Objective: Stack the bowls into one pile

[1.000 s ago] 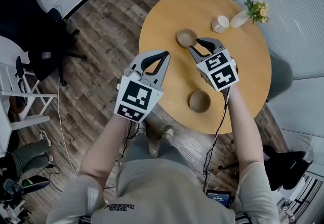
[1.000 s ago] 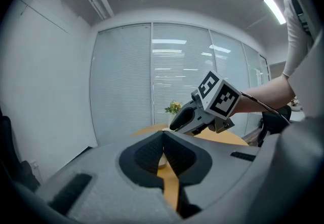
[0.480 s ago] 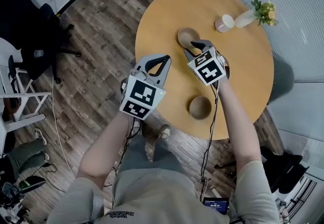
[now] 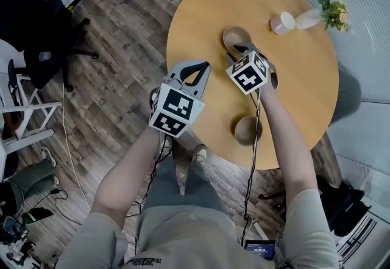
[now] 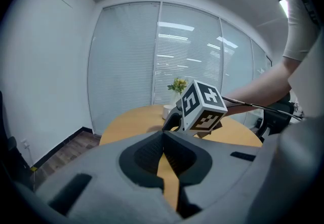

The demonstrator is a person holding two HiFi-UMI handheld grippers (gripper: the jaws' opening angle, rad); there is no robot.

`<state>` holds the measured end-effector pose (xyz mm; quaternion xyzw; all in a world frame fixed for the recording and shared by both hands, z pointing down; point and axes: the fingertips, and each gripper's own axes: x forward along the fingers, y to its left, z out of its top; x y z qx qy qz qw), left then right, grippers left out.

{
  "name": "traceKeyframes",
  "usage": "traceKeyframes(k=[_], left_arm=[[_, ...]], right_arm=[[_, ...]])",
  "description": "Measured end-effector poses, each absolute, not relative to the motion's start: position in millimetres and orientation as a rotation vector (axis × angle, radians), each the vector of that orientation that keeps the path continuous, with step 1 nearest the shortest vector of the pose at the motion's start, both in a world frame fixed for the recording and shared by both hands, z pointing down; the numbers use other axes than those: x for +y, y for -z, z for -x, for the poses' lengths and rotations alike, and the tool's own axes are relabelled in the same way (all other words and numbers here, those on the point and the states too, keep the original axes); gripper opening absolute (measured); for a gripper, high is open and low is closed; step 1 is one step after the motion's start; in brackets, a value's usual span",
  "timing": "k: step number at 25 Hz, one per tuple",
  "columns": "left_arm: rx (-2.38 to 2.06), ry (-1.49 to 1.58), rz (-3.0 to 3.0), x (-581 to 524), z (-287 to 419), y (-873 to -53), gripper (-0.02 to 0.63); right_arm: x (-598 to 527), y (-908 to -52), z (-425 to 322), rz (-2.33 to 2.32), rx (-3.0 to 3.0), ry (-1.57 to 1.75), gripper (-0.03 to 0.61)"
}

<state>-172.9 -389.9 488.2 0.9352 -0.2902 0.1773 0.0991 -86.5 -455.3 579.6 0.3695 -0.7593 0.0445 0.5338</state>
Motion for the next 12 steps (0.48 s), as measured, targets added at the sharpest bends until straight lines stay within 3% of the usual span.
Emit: traceKeyframes(k=[10, 12], left_arm=[[-0.84, -0.532, -2.709, -391.4, 169.8, -520.4, 0.018], [-0.838, -0.538, -2.704, -391.2, 170.1, -525.0, 0.018]], right_arm=[[-467.1, -630.4, 72.6, -0.869, -1.742, -0.096, 0.123], [-470.2, -634.3, 68.7, -0.878, -1.73, -0.073, 0.094]])
